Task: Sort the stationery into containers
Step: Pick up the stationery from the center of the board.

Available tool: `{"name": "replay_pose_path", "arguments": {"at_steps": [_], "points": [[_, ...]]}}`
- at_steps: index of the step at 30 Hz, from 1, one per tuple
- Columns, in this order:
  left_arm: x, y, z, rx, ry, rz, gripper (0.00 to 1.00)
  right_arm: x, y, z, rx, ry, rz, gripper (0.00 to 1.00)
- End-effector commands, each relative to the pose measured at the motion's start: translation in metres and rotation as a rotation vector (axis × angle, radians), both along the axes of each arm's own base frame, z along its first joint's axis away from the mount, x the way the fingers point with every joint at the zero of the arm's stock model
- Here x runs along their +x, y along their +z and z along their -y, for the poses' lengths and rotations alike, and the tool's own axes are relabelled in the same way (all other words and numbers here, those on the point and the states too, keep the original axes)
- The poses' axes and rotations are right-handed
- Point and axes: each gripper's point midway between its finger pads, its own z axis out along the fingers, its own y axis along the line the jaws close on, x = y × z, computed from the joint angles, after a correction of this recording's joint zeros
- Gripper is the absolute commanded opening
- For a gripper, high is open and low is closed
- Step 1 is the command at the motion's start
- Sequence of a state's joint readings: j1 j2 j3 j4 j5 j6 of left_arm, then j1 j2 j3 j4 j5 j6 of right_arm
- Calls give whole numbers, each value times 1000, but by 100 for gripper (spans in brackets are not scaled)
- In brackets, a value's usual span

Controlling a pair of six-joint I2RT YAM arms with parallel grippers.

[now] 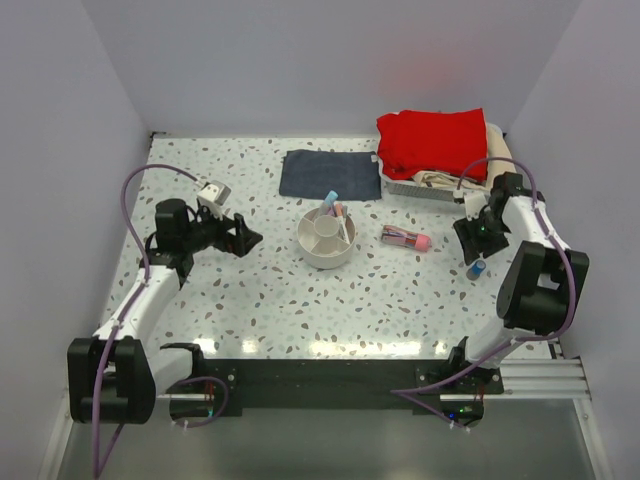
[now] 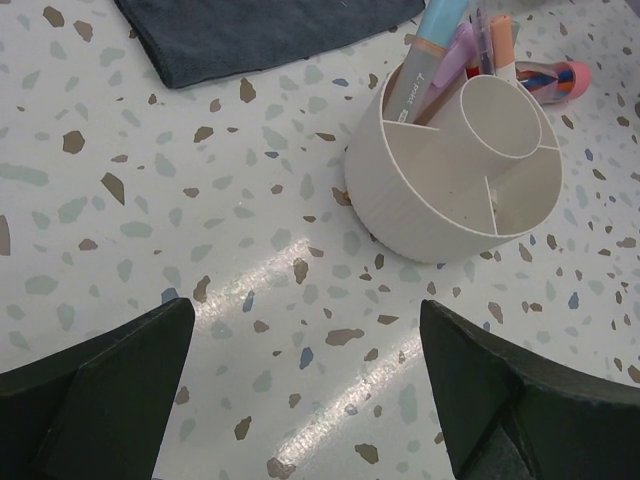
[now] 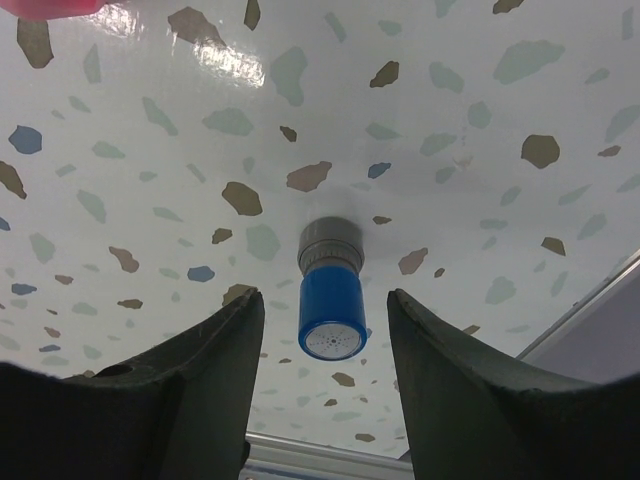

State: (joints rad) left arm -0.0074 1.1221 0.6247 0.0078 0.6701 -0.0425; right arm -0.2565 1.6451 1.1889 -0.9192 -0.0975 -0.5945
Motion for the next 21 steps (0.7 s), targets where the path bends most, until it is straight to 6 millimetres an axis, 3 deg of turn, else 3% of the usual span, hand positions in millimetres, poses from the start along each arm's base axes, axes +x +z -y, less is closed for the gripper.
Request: {"name": "replay_pose_path", "arguments": {"at_steps": [1,13,21], "points": [[13,22,0,-12,-3,69,100,3,2,1,7,-9,20,56],[19,20,1,-28,-3,68,100,-13,-2,7,-11,-17,-15,54],[22,21,2,-34,-2,71,100,-14,-2,9,-16,-21,-26,46]]}}
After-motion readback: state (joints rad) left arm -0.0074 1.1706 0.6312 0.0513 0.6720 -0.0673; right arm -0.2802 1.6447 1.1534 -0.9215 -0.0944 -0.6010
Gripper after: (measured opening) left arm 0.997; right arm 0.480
